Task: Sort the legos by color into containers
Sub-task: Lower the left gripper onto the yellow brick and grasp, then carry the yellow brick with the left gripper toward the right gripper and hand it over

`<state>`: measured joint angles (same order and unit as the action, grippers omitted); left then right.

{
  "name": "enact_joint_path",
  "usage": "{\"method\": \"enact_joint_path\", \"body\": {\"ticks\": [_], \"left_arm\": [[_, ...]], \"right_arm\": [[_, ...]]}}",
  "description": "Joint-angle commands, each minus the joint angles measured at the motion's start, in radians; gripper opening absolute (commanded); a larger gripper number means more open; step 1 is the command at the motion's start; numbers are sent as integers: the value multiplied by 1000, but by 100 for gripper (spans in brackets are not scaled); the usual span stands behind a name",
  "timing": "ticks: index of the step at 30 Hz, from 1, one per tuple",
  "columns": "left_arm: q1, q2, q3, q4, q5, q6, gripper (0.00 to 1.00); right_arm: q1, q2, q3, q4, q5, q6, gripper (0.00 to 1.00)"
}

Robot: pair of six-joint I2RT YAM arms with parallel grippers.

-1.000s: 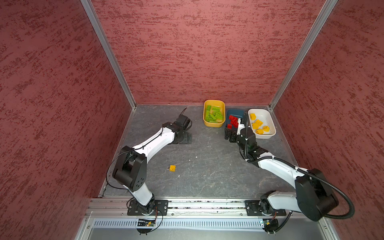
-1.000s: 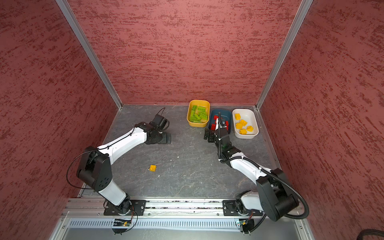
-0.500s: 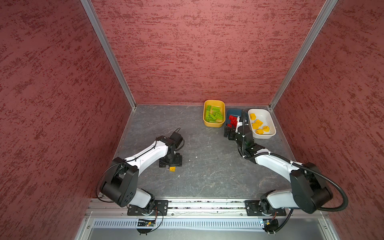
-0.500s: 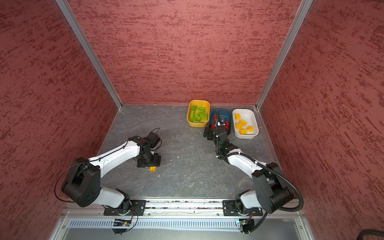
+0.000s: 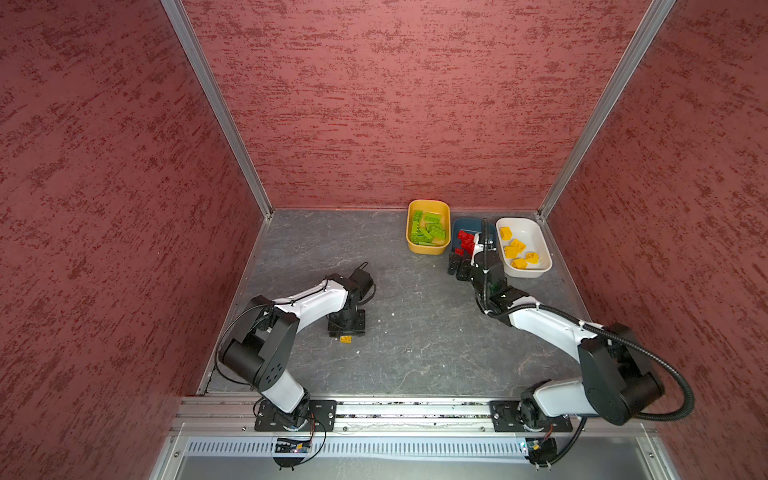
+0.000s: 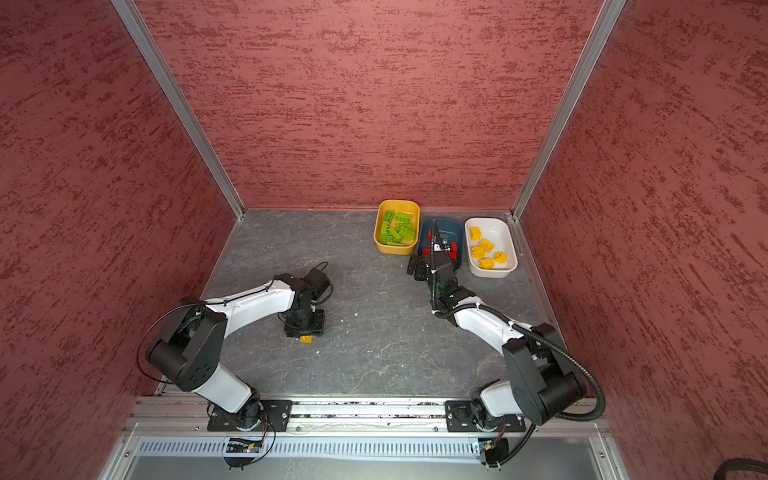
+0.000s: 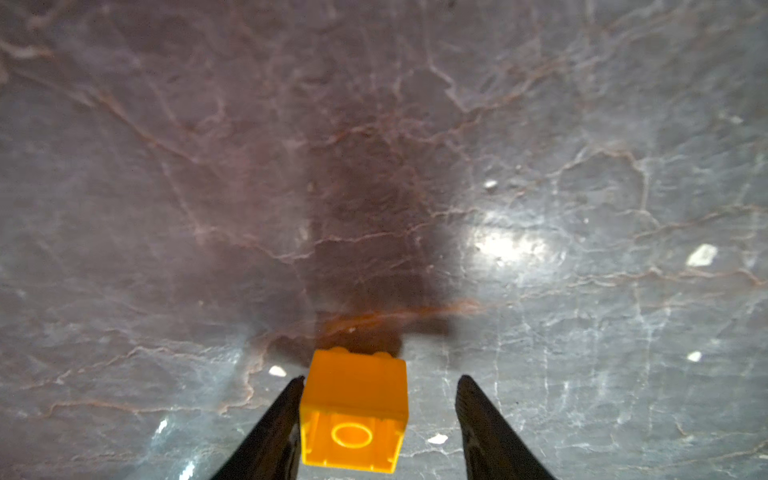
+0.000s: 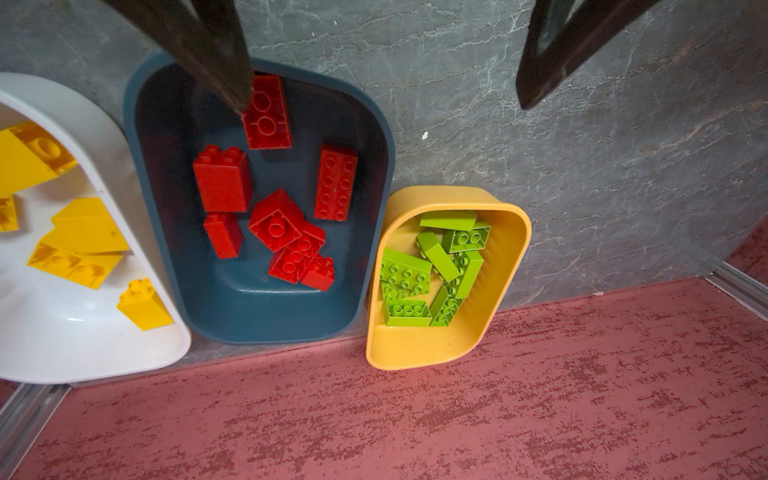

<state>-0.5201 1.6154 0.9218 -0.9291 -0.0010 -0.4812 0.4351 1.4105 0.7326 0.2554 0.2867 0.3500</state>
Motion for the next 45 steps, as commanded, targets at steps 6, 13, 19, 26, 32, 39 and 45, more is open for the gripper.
{"method": "enact_joint_path", "body": {"ticks": [6,13,19,26,32,39,45], "left_arm": [[-35,48,2,4,-5,9,51],[-49,40,22,14,-31,13,33],[-130,-61,96,126,-73,106,28],[-197,-144,116,480,27,283,28],[-202,-152,83,787,137,422,29],[-210,-105,7,1141,218,723,29],[-215,-36,57,1144,296,892,29]], "right_arm": [[4,-16,21,-3,32,16,99],[2,-16,16,-1,12,10,99],[4,-22,36,-27,-317,-50,99],[-3,-3,129,-205,-687,-42,98],[-22,-30,218,-421,-872,-88,97],[-23,2,336,-669,-937,-107,89],[-21,29,359,-687,-986,-81,66]]}}
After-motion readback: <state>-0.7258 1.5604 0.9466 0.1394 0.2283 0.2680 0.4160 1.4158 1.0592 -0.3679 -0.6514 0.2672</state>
